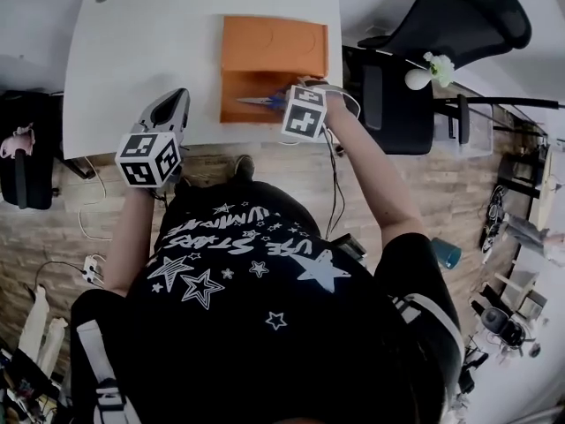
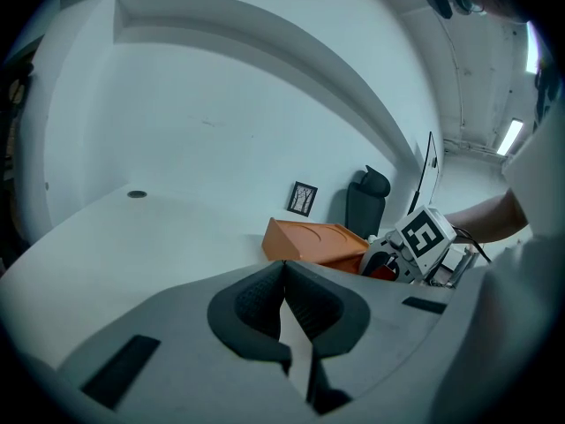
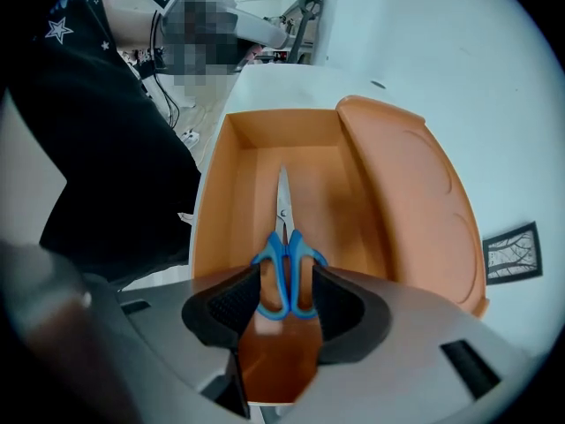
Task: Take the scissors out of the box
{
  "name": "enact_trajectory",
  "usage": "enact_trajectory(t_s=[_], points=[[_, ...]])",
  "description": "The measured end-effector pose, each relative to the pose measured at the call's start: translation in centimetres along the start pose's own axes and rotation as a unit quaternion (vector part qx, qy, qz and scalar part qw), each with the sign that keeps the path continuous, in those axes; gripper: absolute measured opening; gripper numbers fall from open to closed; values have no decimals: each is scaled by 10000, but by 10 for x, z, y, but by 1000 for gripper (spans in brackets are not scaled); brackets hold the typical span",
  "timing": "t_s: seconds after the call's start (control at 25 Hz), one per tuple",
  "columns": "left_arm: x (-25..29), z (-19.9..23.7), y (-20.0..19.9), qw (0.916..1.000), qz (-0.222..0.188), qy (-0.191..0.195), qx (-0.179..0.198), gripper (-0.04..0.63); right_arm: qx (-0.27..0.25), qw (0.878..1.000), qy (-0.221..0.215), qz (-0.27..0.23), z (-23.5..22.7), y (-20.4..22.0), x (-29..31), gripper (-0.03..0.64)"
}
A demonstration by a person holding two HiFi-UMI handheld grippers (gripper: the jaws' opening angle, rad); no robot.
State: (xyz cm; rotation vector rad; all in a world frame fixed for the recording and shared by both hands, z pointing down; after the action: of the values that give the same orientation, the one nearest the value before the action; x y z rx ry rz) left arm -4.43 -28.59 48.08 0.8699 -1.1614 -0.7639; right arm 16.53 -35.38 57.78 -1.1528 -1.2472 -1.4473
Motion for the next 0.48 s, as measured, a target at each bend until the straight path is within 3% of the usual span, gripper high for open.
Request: enact_trajectory(t_s=[0.48], points=[[6,3,-5,10000,-16,26,91,18,130,9999,-38,31,-5,-1,7,184]])
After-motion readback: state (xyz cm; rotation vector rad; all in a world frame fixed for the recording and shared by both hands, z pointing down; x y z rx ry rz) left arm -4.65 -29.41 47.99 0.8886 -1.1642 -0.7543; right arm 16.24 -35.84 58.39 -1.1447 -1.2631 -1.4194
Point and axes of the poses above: the fingertips, and each gripper's own axes: x forward along the fingers, z to its left, y out of its underside, the point moved 3 cm from there along -x, backward along the fingers, and after that the axes turned 7 degrees about x, right-handed, at the moved point
